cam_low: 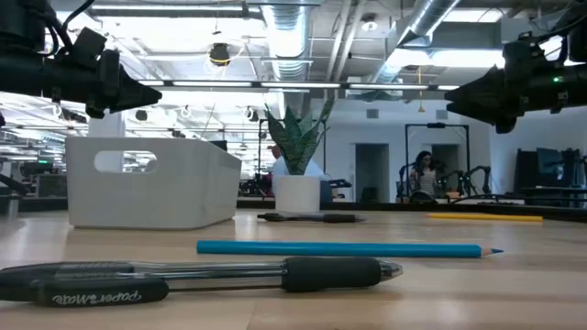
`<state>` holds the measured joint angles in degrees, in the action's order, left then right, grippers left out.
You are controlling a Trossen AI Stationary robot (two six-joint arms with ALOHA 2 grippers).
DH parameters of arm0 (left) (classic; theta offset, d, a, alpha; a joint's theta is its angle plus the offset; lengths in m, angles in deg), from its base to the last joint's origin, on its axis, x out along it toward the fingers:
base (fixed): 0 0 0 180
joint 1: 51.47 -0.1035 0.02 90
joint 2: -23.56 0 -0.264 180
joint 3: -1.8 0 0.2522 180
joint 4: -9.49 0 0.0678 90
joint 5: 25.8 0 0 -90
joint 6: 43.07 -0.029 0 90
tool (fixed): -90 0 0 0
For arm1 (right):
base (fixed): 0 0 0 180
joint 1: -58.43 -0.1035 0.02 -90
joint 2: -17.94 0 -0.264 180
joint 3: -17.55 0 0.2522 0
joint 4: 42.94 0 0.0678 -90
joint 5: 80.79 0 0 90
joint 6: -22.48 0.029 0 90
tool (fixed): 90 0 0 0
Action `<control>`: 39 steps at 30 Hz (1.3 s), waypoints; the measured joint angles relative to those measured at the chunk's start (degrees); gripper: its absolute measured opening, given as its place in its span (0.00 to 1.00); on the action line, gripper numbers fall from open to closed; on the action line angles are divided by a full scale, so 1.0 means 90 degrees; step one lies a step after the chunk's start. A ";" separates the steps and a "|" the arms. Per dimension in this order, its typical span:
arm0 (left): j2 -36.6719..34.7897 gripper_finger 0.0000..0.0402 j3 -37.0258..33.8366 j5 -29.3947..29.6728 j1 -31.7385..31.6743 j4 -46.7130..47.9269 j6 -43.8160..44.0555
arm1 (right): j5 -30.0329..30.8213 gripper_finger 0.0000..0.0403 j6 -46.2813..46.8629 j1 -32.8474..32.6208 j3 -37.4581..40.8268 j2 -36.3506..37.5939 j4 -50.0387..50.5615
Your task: Sort pens & pencils
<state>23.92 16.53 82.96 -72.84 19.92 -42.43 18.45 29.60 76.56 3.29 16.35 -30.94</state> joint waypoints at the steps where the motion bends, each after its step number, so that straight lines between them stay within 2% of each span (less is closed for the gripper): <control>1: 0.0000 0.26 0.0000 0.0000 0.0002 -0.0002 0.0000 | 0.0000 0.55 -0.0002 0.0000 0.0000 0.0001 0.0002; 33: 0.0002 0.26 0.0000 0.0000 0.0000 -0.0004 0.0002 | 0.0000 0.55 -0.0002 -0.0002 0.0000 0.0000 0.0002; 39: 0.0000 0.26 -0.0002 0.0000 0.0000 -0.0005 0.0319 | 0.0000 0.55 0.0000 0.0000 -0.0001 0.0001 -0.0001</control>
<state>23.92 16.51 82.96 -72.84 19.87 -39.55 18.45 29.60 76.56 3.28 16.36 -30.94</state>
